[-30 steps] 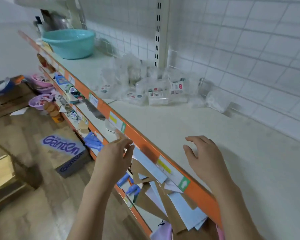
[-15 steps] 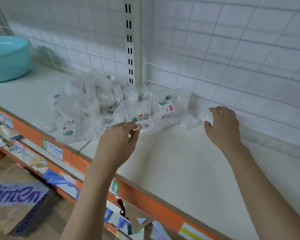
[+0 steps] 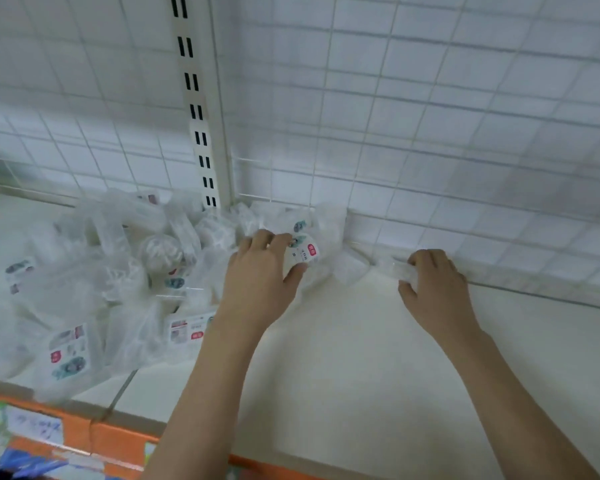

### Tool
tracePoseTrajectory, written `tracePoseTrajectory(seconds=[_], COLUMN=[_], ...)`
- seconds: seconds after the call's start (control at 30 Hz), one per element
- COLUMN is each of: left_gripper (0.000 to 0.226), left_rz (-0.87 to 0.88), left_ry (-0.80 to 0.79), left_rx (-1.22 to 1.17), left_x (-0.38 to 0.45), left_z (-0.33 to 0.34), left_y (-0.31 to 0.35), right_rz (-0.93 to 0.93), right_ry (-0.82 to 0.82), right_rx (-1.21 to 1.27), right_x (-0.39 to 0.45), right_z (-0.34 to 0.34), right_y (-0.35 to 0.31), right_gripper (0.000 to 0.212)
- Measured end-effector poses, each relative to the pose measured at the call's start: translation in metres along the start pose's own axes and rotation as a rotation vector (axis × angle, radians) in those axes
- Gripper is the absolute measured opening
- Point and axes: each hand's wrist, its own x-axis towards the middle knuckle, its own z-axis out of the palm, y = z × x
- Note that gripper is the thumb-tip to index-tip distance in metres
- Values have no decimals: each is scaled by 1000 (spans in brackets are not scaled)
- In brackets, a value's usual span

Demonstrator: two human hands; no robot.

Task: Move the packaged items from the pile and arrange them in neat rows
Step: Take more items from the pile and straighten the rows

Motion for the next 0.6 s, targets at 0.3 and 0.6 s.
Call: tracePoseTrajectory(seconds=[0.3,0.6], left_gripper=[71,59], left_rz=[-34,30], left_ry=[-221,-38], left_rx=[281,-179], left_x=[24,-20], left_z=[29,25], left_y=[22,62], right_rz=[94,116], right_ry=[-69,74], right_rx=[125,328], right_x=[-62,-104], right_z=[-18,-38], right_y=[-7,32], right_gripper=[27,33])
